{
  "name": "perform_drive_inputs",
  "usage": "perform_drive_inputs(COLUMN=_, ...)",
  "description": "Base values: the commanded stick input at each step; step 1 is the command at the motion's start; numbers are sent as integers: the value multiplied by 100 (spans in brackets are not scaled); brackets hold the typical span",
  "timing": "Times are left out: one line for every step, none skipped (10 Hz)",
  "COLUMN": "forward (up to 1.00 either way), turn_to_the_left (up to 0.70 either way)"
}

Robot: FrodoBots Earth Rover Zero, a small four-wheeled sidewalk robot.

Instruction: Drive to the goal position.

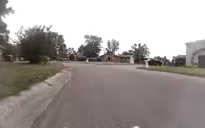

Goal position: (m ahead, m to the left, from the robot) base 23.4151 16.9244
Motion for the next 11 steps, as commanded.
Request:
perform_drive_inputs(forward=70, turn_to_the_left=0)
perform_drive_inputs(forward=70, turn_to_the_left=0)
perform_drive_inputs(forward=70, turn_to_the_left=0)
perform_drive_inputs(forward=70, turn_to_the_left=2)
perform_drive_inputs(forward=70, turn_to_the_left=14)
perform_drive_inputs(forward=70, turn_to_the_left=31)
perform_drive_inputs(forward=70, turn_to_the_left=9)
perform_drive_inputs(forward=70, turn_to_the_left=0)
perform_drive_inputs(forward=70, turn_to_the_left=0)
perform_drive_inputs(forward=70, turn_to_the_left=0)
perform_drive_inputs(forward=70, turn_to_the_left=0)
